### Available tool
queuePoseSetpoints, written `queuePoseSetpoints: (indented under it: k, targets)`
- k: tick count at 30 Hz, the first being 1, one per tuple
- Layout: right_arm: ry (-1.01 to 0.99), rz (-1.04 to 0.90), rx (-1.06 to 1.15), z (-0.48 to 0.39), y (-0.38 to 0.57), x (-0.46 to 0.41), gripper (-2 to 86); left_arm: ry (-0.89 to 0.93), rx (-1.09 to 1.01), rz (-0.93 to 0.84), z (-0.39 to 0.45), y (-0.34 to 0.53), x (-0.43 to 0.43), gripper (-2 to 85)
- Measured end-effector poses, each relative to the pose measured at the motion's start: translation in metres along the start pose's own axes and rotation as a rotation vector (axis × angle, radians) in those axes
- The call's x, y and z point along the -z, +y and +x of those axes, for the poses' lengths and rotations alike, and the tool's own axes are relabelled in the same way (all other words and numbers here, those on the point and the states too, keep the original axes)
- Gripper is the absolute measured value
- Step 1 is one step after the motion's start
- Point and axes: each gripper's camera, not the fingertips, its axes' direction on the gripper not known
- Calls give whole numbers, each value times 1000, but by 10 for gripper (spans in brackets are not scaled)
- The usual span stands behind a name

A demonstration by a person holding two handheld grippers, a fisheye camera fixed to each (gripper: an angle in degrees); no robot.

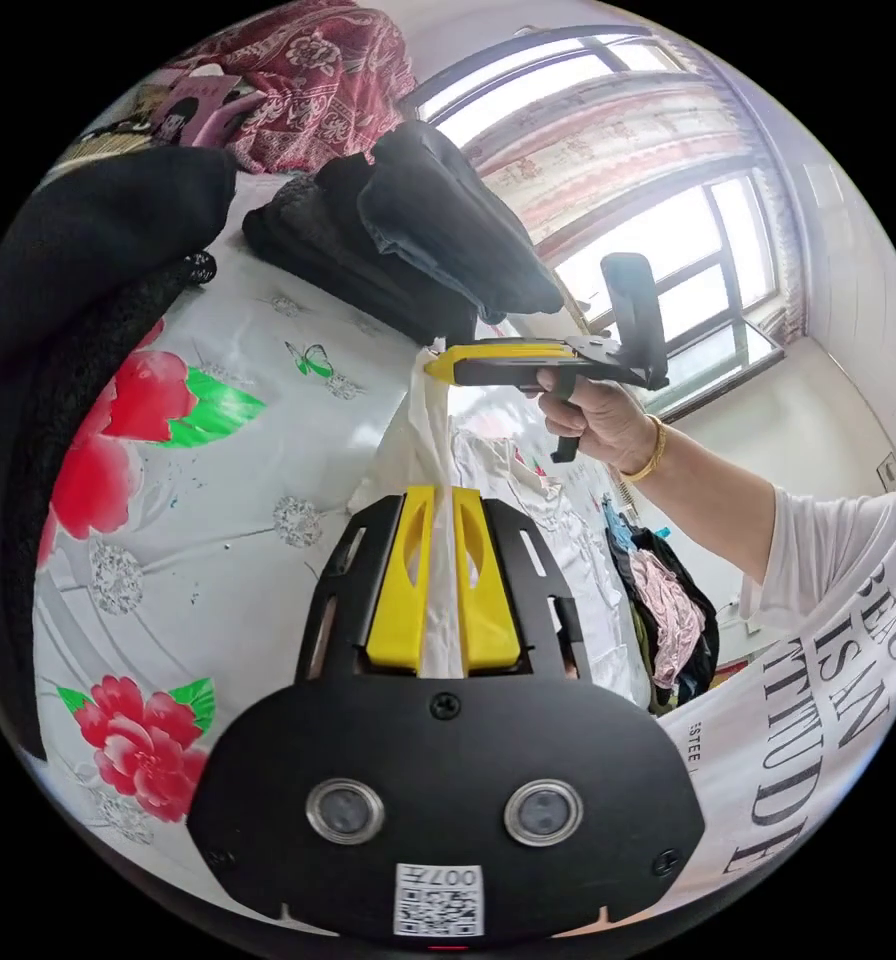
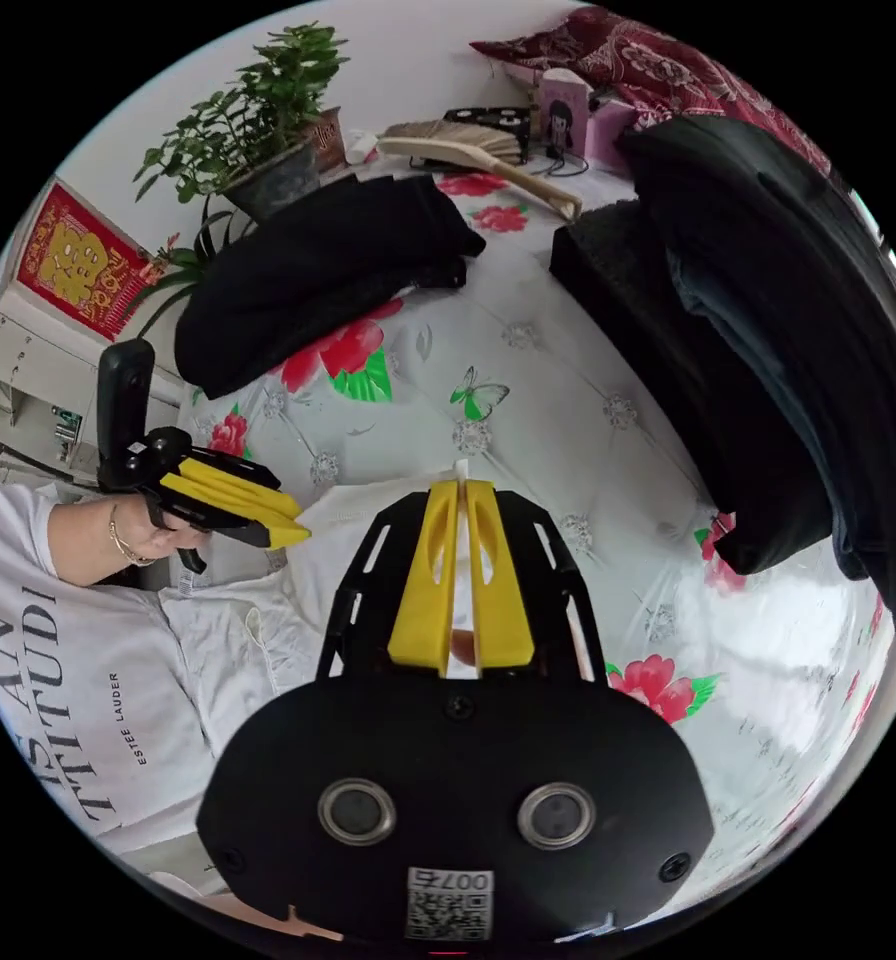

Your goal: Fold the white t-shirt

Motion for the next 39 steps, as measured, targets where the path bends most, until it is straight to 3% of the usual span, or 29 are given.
queuePoseSetpoints:
  k: [3, 7, 10, 15, 22, 28, 31, 39]
  targets:
    - [-93, 58, -17, 14, 6, 23, -2, -51, -50, 37, 2, 2, 13, 82]
    - [-124, 59, -27, 21, 12, 22, -2, -87, 11, 12, -25, 5, 16, 95]
    - [-132, 68, -20, 18, 14, 18, -2, 6, 30, -52, -44, 1, 2, 106]
    - [-159, 100, 4, 16, 16, 26, -2, 331, 244, -47, -94, 10, -27, 105]
    - [-175, 103, 57, 16, 14, 47, -2, 394, 267, 20, -94, 32, -38, 3]
    - [-94, 129, 104, 6, 50, 80, -2, 217, 52, 62, -27, 48, -23, -9]
    - [-37, 134, 75, 3, 88, 95, -2, 87, -157, 32, 28, 57, -33, -10]
    - [-29, 88, -173, 20, 188, 82, -1, -131, -742, -246, 160, 134, -142, -10]
